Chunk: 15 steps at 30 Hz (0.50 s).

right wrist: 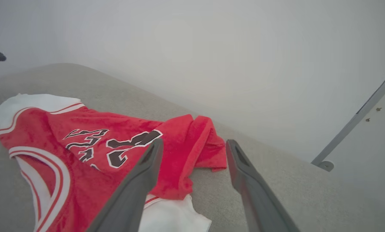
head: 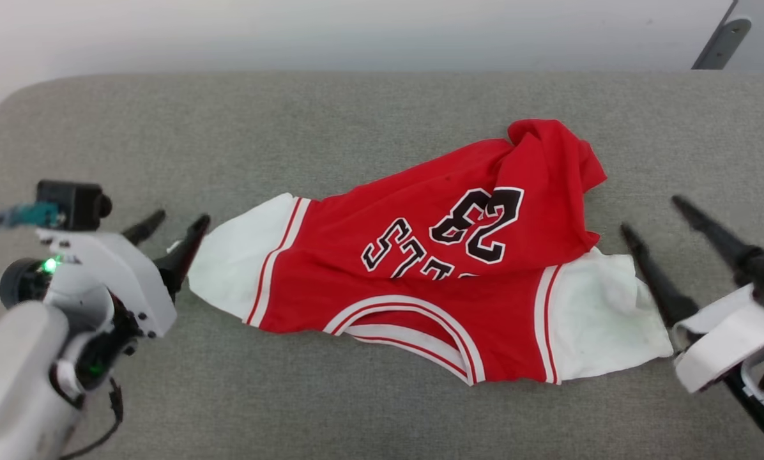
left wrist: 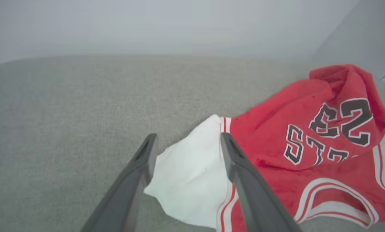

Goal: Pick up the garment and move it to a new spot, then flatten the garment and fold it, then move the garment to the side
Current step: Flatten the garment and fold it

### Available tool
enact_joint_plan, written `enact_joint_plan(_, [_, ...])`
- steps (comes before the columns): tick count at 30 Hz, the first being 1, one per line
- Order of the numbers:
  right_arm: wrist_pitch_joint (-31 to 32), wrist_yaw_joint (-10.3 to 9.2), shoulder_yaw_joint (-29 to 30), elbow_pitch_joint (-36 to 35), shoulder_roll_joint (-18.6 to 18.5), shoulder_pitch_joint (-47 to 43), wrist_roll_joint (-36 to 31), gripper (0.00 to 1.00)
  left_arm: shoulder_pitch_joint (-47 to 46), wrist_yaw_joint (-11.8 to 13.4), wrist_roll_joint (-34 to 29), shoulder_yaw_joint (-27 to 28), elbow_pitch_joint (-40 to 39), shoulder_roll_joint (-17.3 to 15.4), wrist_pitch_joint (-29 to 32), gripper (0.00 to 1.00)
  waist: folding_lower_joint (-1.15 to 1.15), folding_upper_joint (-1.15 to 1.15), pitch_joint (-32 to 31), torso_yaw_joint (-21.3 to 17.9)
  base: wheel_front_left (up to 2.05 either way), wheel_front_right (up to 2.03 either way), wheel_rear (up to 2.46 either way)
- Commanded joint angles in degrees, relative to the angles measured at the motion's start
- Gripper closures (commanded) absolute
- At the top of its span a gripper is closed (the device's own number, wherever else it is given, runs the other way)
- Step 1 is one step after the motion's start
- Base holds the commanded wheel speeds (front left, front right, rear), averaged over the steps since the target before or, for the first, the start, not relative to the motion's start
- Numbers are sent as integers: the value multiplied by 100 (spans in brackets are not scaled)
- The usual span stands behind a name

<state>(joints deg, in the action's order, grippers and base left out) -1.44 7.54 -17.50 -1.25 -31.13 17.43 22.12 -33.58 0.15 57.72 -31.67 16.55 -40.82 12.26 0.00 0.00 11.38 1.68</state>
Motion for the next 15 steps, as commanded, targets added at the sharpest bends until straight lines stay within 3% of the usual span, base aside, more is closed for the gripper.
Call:
enact_joint_plan(1, [142,-10,-183,2,-101,79,157,0,177,99,-186,56,-154,6,-377,0,0,0,-11,32,0,0,0])
enact_joint_plan(8, [1081,-10,-1497,-289,-1318,353,926,0,973,557,-1014,77,-677,258,-2233,0,0,0,13,162,0,0,0])
enact_joint_plan(15, [2158,-10,-2840,-751,-2725,731,1597,0,1589,944,-1686,454,-1046,645,-2741,0,0,0,159,420,0,0,0])
